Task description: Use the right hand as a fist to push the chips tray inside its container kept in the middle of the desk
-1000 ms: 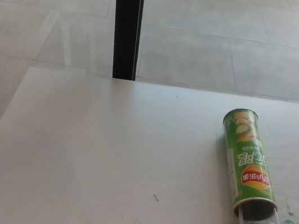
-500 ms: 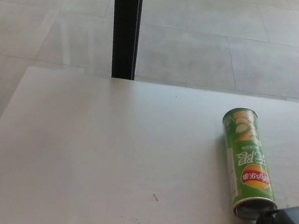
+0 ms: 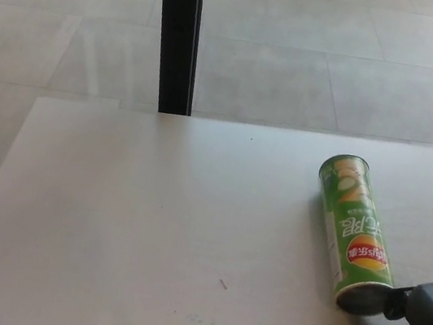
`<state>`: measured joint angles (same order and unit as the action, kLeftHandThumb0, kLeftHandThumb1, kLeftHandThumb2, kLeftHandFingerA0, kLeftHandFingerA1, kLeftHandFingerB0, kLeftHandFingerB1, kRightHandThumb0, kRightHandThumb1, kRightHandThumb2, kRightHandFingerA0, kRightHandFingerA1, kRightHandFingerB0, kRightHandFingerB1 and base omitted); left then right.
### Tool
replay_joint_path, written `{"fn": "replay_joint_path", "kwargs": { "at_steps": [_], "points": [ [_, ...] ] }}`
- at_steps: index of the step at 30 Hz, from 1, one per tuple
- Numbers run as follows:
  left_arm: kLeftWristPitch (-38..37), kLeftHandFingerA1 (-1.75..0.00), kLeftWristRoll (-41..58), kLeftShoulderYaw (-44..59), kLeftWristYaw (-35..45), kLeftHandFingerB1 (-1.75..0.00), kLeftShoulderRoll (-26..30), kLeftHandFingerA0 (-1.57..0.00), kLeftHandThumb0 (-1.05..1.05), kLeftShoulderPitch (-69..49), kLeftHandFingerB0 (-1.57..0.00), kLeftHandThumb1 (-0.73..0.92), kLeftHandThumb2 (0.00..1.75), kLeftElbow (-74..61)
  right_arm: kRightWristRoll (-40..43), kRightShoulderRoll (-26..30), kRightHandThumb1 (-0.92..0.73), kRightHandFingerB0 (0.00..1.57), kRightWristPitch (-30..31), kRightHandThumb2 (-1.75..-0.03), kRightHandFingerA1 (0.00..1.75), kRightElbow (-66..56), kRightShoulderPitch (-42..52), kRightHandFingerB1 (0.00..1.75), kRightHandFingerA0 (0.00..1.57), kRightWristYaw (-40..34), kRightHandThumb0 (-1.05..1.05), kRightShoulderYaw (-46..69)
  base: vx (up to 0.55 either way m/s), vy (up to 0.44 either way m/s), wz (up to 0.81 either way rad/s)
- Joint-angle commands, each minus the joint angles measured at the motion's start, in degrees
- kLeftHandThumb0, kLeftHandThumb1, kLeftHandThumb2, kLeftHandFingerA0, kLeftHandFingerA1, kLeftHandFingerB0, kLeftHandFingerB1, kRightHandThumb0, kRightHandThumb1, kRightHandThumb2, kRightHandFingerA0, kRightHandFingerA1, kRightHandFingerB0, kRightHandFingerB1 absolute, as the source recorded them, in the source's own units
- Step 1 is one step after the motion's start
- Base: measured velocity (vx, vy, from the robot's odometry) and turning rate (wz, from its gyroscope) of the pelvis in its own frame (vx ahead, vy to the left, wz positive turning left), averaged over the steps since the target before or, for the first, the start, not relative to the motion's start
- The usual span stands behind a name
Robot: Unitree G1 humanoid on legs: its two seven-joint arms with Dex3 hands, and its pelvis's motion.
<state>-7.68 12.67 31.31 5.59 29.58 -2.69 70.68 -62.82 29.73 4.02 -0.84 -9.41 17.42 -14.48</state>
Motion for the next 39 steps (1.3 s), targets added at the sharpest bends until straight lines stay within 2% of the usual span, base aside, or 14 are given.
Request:
{"fn": "replay_joint_path", "kwargs": {
  "at_steps": [1,5,8,12,16,18,20,23,27,30,35,36,38,39],
  "points": [
    [-1.63,-0.69,0.29,-0.29,-0.39,-0.52,0.87,-0.59,-0.69,-0.68,-0.5,0.92,0.68,-0.04,1.15,0.3,-0.77,0.49,1.44,-0.66,1.33,0.03,-3.06,0.42,0.88,-1.63,-0.6,0.93,0.0,0.0,0.0],
    [-0.94,-0.69,0.75,0.0,0.2,-0.52,0.91,-0.57,-0.69,-0.46,-0.48,0.92,0.68,0.03,1.06,0.08,-0.75,0.48,0.88,-0.65,1.44,-1.44,-1.09,0.46,0.89,-2.65,-0.58,0.37,0.0,0.0,0.0],
    [-1.71,-0.65,0.14,-0.64,0.35,-0.51,0.95,-0.55,-0.7,-0.63,-0.45,0.92,0.71,-0.17,2.57,0.16,-0.75,0.53,0.81,-0.66,1.39,-4.62,1.13,0.45,0.91,-0.06,-0.6,0.56,0.0,0.0,0.0],
    [-1.18,-0.7,1.59,0.59,0.64,-0.53,0.6,-0.56,-0.7,-0.3,-0.46,0.92,0.68,-0.13,12.08,2.07,-0.77,0.53,-0.67,-0.63,1.08,-12.05,5.07,0.44,0.9,9.9,-0.56,2.63,0.0,0.0,0.0],
    [-1.4,-0.69,0.29,-0.42,-0.24,-0.52,0.82,-0.6,-0.71,-0.43,-0.49,0.92,0.68,-0.27,21.26,5.14,-0.77,0.57,-0.7,-0.63,1.01,-19.87,8.9,0.43,0.87,19.21,-0.59,5.42,0.0,0.0,0.0],
    [-1.44,-0.69,0.21,-0.5,-0.31,-0.52,0.83,-0.6,-0.71,-0.45,-0.49,0.92,0.68,-0.3,22.02,5.45,-0.77,0.57,-0.57,-0.63,1.01,-20.65,9.25,0.43,0.87,20.08,-0.59,5.7,0.0,0.0,0.0],
    [-0.66,-0.72,1.26,0.43,-0.03,-0.53,0.85,-0.59,-0.71,-0.1,-0.51,0.92,0.67,-0.38,28.63,7.11,-0.76,0.57,1.82,-0.63,0.88,-25.99,10.78,0.45,0.87,26.03,-0.56,8.59,0.0,0.0,0.0],
    [-1.69,-0.7,0.62,-0.09,0.44,-0.53,1.04,-0.57,-0.71,-0.35,-0.49,0.92,0.68,-0.1,31.78,8.81,-0.75,0.6,3.13,-0.63,0.83,-29.32,11.75,0.44,0.91,28.94,-0.56,11.33,0.0,0.0,0.0],
    [-1.36,-0.66,0.78,0.14,0.35,-0.51,1.13,-0.58,-0.7,-0.14,-0.48,0.92,0.67,0.62,41.54,12.73,-0.75,0.6,6.2,-0.62,0.83,-34.59,13.15,0.46,0.87,34.66,-0.54,23.01,0.0,0.0,0.0],
    [-1.46,-0.65,0.72,0.12,0.5,-0.5,1.26,-0.56,-0.71,-0.17,-0.46,0.92,0.68,0.74,44.43,12.53,-0.74,0.57,8.75,-0.62,0.88,-35.81,12.9,0.49,0.87,34.76,-0.52,31.13,0.0,0.0,0.0],
    [-1.37,-0.68,0.81,0.2,0.26,-0.51,1.15,-0.57,-0.69,-0.37,-0.46,0.92,0.68,0.48,48.78,11.54,-0.74,0.59,1.69,-0.62,0.85,-29.11,13.79,0.48,0.9,28.38,-0.53,44.1,0.0,0.0,0.0],
    [-2.05,-0.67,0.11,-0.43,0.29,-0.51,1.24,-0.55,-0.71,-0.77,-0.45,0.92,0.71,0.23,48.49,10.99,-0.75,0.56,-0.33,-0.62,0.94,-25.41,14.22,0.47,0.89,25.27,-0.53,47.82,0.0,0.0,0.0],
    [-1.98,-0.68,0.37,-0.17,0.17,-0.51,1.18,-0.58,-0.71,-0.87,-0.47,0.92,0.68,0.12,50.65,8.09,-0.71,0.56,2.64,-0.61,0.96,-21.99,13.09,0.47,0.88,23.04,-0.49,51.69,0.0,0.0,0.0],
    [-1.89,-0.67,0.31,-0.23,0.04,-0.52,1.18,-0.58,-0.71,-0.93,-0.48,0.92,0.68,0.06,51.77,7.37,-0.71,0.56,-0.16,-0.61,0.96,-18.25,13.38,0.47,0.89,20.8,-0.5,53.4,0.0,0.0,0.0]
  ]
}}
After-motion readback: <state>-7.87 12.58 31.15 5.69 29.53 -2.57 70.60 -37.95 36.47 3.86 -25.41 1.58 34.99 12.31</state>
